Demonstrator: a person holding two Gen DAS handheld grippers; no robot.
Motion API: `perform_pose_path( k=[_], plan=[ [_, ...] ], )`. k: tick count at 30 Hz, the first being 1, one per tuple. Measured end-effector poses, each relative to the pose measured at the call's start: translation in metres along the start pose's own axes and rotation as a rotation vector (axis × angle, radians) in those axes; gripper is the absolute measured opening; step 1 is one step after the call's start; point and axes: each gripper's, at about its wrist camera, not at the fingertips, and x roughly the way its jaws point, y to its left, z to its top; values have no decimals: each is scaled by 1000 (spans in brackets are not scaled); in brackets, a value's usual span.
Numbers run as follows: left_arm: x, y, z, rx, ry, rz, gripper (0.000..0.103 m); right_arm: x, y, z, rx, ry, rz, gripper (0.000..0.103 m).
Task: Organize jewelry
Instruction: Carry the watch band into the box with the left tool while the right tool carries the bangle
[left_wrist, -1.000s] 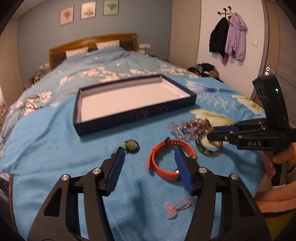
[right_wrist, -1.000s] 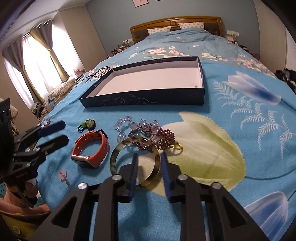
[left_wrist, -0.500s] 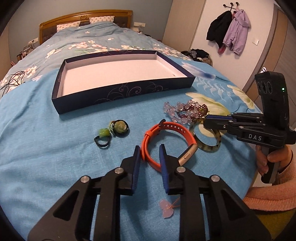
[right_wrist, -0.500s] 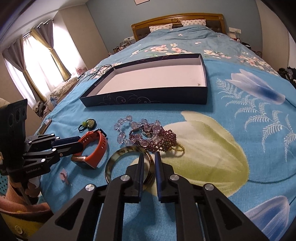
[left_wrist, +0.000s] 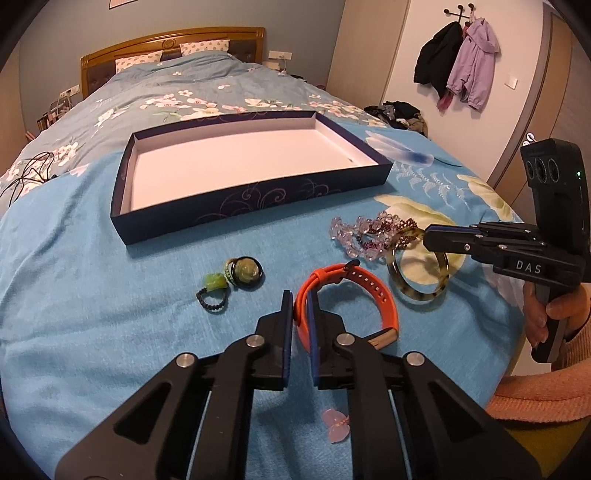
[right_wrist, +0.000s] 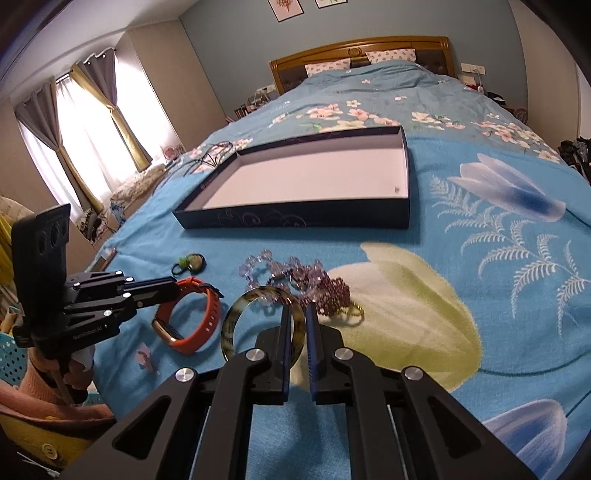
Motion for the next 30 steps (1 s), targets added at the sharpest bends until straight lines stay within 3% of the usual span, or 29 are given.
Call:
perform_pose_path(
  k=[6, 11, 14, 16, 18, 30],
  plan=[
    [5, 3, -1, 24, 40, -2, 10, 1, 5, 5, -10, -9, 17, 6],
    [9, 5, -2, 36, 51, 14, 25, 5, 3, 3, -8, 4, 12, 6],
    [14, 5, -4, 38, 62, 1, 24, 7, 2, 2, -4, 10, 9, 6],
    [15, 4, -4, 40, 64, -10, 13, 7, 1, 1, -3, 11, 6, 6],
    [16, 0, -4, 51, 60, 2, 9, 6, 1, 3, -3, 6, 7, 6],
    [-10, 7, 19, 23, -36, -30, 9, -6, 1, 33, -21, -76, 22, 6]
  ],
)
